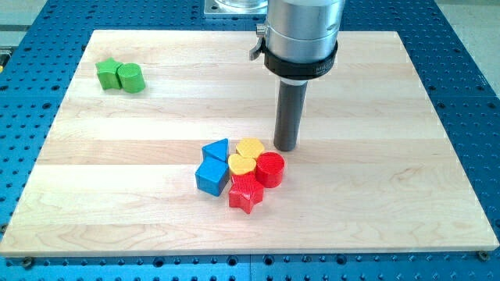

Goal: Slightly push the triangle downwards

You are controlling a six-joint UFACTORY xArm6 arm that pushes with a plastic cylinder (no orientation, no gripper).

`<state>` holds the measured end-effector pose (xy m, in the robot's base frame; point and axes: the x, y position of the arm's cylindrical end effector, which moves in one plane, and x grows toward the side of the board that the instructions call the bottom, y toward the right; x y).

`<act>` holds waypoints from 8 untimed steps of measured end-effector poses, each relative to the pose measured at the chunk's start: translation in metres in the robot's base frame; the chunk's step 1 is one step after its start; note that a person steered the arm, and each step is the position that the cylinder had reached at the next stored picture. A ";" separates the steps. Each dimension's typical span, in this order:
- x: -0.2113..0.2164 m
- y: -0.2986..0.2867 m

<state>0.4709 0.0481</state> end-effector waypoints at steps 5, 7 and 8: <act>-0.007 -0.085; -0.010 -0.115; -0.008 -0.124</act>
<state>0.4634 -0.0762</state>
